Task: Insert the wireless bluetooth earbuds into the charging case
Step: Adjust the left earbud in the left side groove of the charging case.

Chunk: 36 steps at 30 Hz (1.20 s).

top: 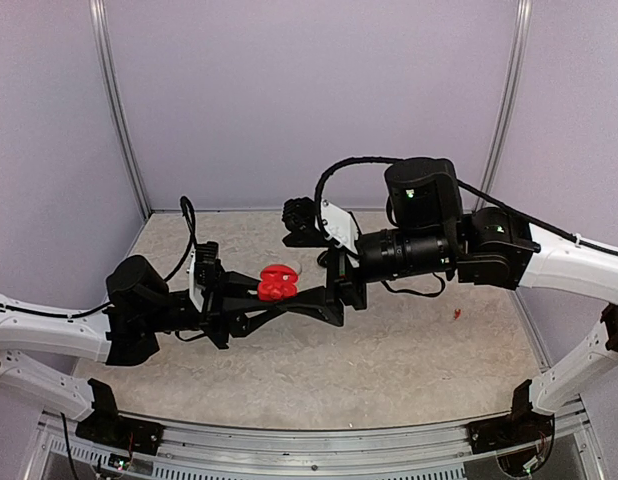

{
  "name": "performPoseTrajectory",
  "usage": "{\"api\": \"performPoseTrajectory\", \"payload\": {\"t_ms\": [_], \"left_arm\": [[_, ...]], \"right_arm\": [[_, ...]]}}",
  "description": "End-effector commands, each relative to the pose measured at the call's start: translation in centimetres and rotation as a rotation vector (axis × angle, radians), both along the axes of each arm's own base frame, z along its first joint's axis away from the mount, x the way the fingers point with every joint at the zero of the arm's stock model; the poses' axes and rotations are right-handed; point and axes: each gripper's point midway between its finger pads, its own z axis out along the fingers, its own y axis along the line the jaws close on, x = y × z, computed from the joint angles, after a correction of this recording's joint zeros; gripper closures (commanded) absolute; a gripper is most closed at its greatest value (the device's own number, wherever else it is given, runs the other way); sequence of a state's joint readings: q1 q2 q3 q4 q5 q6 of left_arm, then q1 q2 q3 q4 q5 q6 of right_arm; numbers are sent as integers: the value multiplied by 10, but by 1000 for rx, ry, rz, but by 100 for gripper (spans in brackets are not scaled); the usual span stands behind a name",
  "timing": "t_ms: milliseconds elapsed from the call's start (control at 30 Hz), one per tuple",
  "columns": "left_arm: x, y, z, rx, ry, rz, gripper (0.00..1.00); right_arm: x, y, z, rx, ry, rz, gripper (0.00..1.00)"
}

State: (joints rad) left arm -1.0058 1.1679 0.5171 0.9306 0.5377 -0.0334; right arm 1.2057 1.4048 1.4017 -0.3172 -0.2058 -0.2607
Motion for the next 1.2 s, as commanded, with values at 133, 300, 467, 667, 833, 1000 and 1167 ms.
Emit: {"api": "performPoseTrajectory", "payload": {"t_ms": [133, 300, 467, 667, 833, 1000, 1167], "left_arm": [[-2, -8, 11, -4, -30, -5, 97], [-2, -9, 11, -3, -53, 1, 97], [-2, -10, 11, -2, -57, 5, 97], [-3, -11, 10, 0, -59, 5, 97], [-3, -13, 10, 3, -65, 6, 97], [-3, -15, 11, 6, -66, 5, 97], [-4, -16, 11, 7, -72, 4, 97]], "right_arm": [[7, 4, 15, 50, 11, -5, 4], [11, 5, 12, 48, 21, -22, 5], [13, 7, 10, 51, 32, -28, 5], [19, 7, 9, 62, 51, -48, 6], [21, 6, 4, 61, 69, -49, 6], [22, 8, 0, 54, 83, -43, 6], [23, 10, -4, 51, 90, -42, 6]]}}
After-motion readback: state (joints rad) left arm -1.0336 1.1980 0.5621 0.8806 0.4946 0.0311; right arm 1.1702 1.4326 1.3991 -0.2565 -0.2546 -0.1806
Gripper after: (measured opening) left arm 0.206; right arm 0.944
